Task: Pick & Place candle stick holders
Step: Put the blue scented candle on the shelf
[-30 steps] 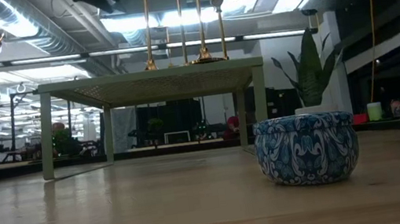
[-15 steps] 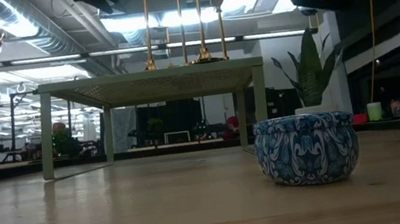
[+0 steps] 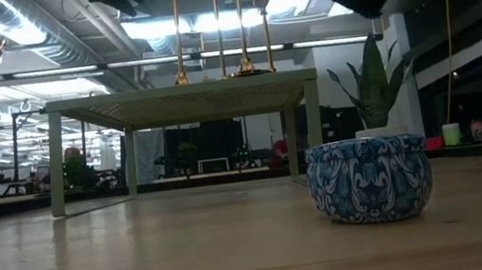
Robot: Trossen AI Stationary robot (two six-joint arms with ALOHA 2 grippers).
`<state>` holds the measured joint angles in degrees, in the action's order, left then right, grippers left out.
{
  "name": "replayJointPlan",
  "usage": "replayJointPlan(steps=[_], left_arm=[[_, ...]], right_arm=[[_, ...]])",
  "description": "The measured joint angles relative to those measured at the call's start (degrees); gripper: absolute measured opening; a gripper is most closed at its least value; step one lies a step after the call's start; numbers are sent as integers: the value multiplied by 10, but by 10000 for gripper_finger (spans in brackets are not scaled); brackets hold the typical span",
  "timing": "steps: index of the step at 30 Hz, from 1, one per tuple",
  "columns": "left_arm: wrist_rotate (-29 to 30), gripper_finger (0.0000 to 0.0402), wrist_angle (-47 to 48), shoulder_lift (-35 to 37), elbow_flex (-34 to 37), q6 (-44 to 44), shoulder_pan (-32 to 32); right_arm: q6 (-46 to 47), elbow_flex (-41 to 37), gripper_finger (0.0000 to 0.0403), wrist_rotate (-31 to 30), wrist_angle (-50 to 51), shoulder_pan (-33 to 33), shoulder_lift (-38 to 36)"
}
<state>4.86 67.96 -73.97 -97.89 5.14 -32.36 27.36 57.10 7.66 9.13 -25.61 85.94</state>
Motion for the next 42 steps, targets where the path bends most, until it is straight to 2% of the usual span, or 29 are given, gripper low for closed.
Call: replayJointPlan(steps=[6,11,15,21,32,42], left_arm=[[-33,313,0,0,0,-13,0],[-34,313,10,0,0,-15,0],[-33,313,26,0,0,-16,0],[-31,313,40,0,0,-16,0],[-30,313,43,0,0,-15,0],[-30,313,43,0,0,-14,0]], right_arm=[[-85,0,295,-17,-6,0,44],[-127,0,295,-25,-69,-1,99],[-146,0,295,-63,-83,-1,132],[-145,0,295,-66,-85,-1,162],[-179,0,295,-86,-78,-2,177],[-173,0,295,-67,-75,-17,179]])
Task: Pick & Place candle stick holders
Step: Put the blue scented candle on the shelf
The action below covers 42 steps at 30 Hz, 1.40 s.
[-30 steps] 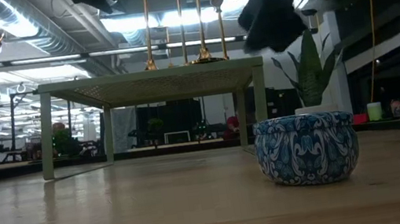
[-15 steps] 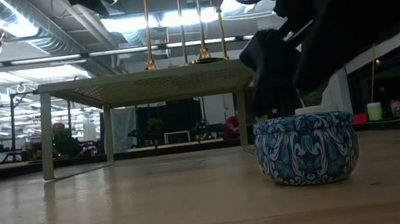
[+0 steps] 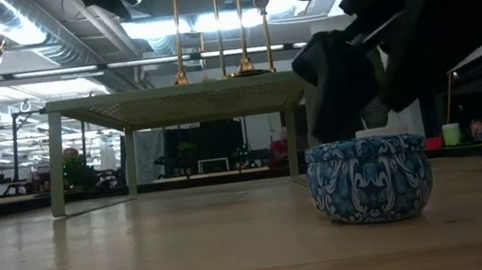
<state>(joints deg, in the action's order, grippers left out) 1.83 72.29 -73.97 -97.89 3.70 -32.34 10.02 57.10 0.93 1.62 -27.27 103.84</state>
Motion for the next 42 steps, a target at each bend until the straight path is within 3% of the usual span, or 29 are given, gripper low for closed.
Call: replayJointPlan(steps=[19,23,29,38,42], left_arm=[[0,313,0,0,0,-1,0],[0,313,0,0,0,-4,0],[0,313,0,0,0,-5,0],[0,313,0,0,0,-6,0],[0,313,0,0,0,-5,0]], right_arm=[[0,-1,293,-13,47,-2,39],[0,-1,265,-14,59,1,39],[2,-1,175,-16,62,2,39],[61,-1,175,-21,63,2,31],[101,0,175,-107,65,-1,-1]])
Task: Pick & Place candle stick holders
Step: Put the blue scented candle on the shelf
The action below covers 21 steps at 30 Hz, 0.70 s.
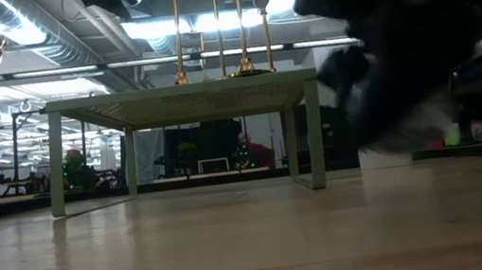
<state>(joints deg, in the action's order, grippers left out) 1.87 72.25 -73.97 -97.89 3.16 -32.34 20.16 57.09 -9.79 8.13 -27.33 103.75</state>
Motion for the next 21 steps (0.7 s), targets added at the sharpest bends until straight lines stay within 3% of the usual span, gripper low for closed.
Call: replayJointPlan(steps=[5,11,21], left_arm=[[0,313,-1,0,0,0,0],[0,313,0,0,0,0,0],[-3,313,0,0,0,6,0]], right_arm=[[8,0,175,-143,50,-10,-15],[86,0,175,-205,65,-10,-38],[95,0,175,-298,198,-10,-196]])
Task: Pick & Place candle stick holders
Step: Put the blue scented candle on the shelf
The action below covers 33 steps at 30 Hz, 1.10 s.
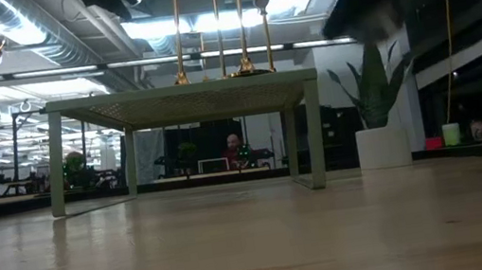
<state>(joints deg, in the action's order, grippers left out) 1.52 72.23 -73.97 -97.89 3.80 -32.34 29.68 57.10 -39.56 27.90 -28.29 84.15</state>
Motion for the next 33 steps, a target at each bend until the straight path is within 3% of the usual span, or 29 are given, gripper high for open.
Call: replayJointPlan(steps=[7,11,13,18,22,27,33], left_arm=[[-43,313,-11,13,0,23,0],[-45,313,-53,32,0,37,0],[-63,313,-89,43,0,47,0],[-147,313,-205,61,0,55,0],[-225,313,-313,64,0,32,2],[-311,313,-450,45,0,-14,28],[-297,313,-524,2,0,-15,80]], right_arm=[[-68,0,175,-67,-78,6,-108],[-174,0,175,-84,-213,39,-149],[-244,0,175,-65,-298,64,-162],[-394,0,175,70,-519,147,-172],[-421,0,175,212,-646,226,-172],[-405,14,175,336,-709,316,-154],[-378,129,175,517,-701,380,-75]])
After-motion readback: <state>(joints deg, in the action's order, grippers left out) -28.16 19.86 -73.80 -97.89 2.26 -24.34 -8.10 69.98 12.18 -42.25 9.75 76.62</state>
